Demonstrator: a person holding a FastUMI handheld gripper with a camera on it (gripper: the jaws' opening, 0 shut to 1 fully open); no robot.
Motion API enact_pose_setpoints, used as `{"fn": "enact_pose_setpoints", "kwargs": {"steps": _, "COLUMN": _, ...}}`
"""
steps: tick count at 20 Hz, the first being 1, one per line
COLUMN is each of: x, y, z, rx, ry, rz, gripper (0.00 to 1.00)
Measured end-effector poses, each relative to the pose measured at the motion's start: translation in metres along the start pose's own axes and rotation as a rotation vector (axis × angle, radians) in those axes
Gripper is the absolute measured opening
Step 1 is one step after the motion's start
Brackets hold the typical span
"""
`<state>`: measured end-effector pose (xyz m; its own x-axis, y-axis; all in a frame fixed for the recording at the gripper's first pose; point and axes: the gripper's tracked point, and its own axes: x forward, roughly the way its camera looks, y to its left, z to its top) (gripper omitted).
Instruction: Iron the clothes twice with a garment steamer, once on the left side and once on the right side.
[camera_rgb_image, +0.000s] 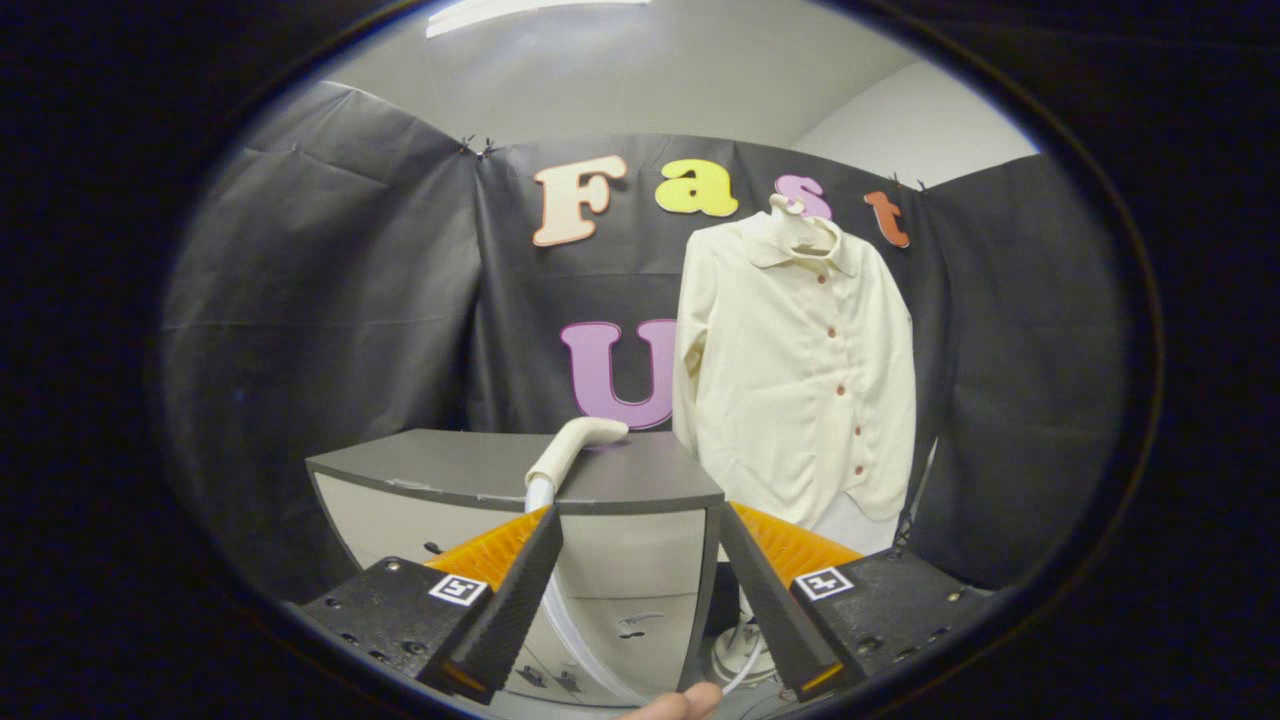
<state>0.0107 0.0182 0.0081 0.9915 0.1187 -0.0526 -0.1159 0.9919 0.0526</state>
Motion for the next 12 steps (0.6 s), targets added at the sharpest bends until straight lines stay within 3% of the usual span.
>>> {"fn": "enact_pose_setpoints", "kwargs": {"steps": 12, "x": 0.117, "y": 0.018, "z": 0.02, "rx": 0.016, "ry": 0.1, "rz": 0.043, "gripper": 0.96}}
